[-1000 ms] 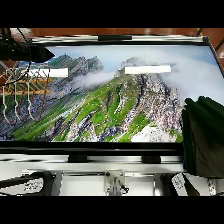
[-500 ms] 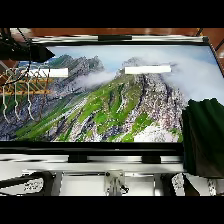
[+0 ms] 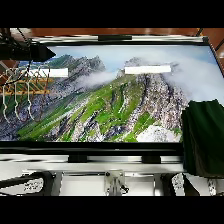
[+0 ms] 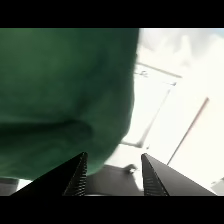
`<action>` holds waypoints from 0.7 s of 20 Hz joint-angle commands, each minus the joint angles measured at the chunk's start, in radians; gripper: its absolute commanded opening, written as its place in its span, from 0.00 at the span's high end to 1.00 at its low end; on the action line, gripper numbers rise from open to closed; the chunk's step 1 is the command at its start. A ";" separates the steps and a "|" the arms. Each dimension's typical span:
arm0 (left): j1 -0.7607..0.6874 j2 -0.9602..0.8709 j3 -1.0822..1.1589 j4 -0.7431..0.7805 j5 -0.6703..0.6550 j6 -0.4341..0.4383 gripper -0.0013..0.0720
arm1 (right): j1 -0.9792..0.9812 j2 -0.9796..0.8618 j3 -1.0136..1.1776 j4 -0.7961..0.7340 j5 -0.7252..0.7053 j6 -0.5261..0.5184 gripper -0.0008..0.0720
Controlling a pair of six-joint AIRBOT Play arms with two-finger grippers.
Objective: Fold the shirts.
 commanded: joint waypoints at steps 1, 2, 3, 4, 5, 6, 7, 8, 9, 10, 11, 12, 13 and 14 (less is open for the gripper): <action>0.000 0.000 0.001 -0.001 0.020 0.000 0.94 | 0.001 -0.002 0.053 -0.035 0.102 -0.063 0.35; 0.000 0.000 0.001 -0.001 0.026 0.000 0.94 | 0.004 -0.013 0.118 -0.035 0.092 -0.105 0.35; 0.000 -0.001 0.001 -0.001 0.025 0.000 0.94 | 0.004 -0.032 0.197 -0.024 0.074 -0.153 0.35; 0.000 -0.001 0.001 -0.001 0.024 0.000 0.94 | 0.004 -0.060 0.296 0.013 0.034 -0.182 0.35; -0.005 -0.001 0.001 0.000 0.024 0.000 0.94 | 0.004 -0.085 0.389 0.089 -0.031 -0.204 0.38; -0.010 -0.001 0.001 0.003 0.024 0.000 0.94 | 0.004 -0.113 0.481 0.222 -0.113 -0.217 0.39; -0.020 -0.001 0.001 0.018 0.023 -0.001 0.94 | 0.010 -0.137 0.547 0.369 -0.195 -0.221 0.39; -0.038 -0.002 0.001 0.061 0.023 -0.006 0.94 | 0.048 -0.161 0.594 0.496 -0.259 -0.217 0.38; -0.064 -0.009 0.001 0.137 0.015 -0.043 0.94 | 0.113 -0.190 0.620 0.579 -0.282 -0.230 0.38; -0.090 -0.023 0.001 0.220 -0.005 -0.080 0.94 | 0.211 -0.226 0.632 0.613 -0.276 -0.240 0.37; -0.117 -0.048 0.001 0.305 -0.047 -0.126 0.94 | 0.335 -0.266 0.632 0.603 -0.260 -0.240 0.36; -0.136 -0.077 0.001 0.352 -0.103 -0.164 0.94 | 0.462 -0.308 0.632 0.563 -0.248 -0.221 0.36; -0.148 -0.109 0.000 0.359 -0.172 -0.185 0.89 | 0.603 -0.356 0.632 0.505 -0.247 -0.195 0.35; -0.156 -0.137 0.000 0.359 -0.227 -0.214 0.68 | 0.726 -0.399 0.632 0.441 -0.256 -0.174 0.35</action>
